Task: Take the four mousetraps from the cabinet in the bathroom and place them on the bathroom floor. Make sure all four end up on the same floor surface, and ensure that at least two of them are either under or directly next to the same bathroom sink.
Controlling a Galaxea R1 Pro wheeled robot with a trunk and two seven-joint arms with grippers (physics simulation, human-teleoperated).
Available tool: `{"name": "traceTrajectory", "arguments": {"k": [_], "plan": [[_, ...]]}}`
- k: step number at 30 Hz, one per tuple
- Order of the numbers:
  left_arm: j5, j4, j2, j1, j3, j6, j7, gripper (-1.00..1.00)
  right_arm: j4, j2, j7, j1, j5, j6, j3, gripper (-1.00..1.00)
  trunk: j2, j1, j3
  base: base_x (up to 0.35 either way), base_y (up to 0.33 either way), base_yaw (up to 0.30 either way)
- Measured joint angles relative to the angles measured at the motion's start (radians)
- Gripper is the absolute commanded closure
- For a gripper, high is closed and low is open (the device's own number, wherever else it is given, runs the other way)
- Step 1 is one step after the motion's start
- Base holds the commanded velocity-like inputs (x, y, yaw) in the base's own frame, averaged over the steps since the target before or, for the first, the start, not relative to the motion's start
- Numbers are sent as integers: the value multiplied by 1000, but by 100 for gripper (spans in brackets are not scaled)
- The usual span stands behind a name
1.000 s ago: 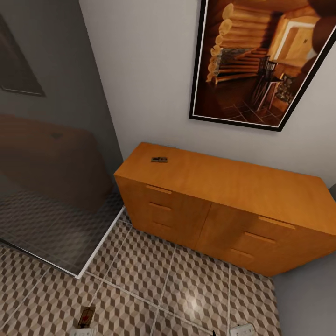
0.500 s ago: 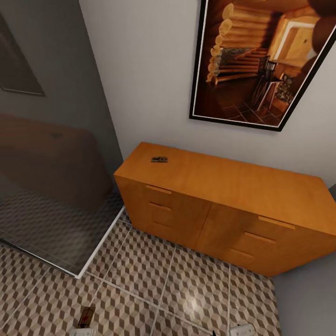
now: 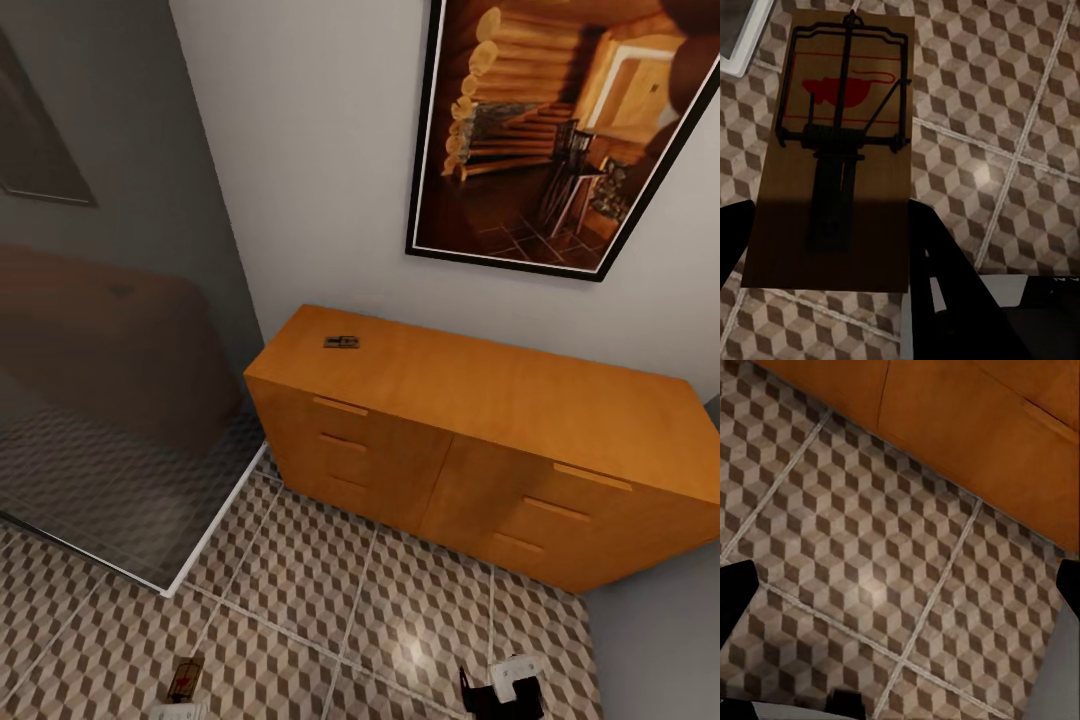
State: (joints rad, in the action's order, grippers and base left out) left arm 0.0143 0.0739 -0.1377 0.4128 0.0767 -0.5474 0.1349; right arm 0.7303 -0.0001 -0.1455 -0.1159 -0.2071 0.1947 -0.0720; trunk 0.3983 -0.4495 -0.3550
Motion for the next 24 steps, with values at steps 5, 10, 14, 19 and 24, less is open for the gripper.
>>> {"name": "traceTrajectory", "arguments": {"k": [5,10,14,19,24], "plan": [[0,0,0,0,0,1,0,100,264,1,12,-1,-78,-257,0,-100,0,0,0,0,0,0],[0,0,0,0,-1,1,0,100,433,34,88,-2,-93,-402,-1,-100,0,0,0,0,0,0],[0,0,3,0,-1,2,0,100,522,117,155,-10,-106,-493,-4,-100,0,0,0,0,0,0],[0,0,14,0,0,2,0,100,671,142,257,-63,-131,-644,-15,-100,0,0,0,0,0,0],[0,0,16,0,1,3,0,100,857,140,408,-142,-138,-834,-17,-100,0,0,0,0,0,0]]}}
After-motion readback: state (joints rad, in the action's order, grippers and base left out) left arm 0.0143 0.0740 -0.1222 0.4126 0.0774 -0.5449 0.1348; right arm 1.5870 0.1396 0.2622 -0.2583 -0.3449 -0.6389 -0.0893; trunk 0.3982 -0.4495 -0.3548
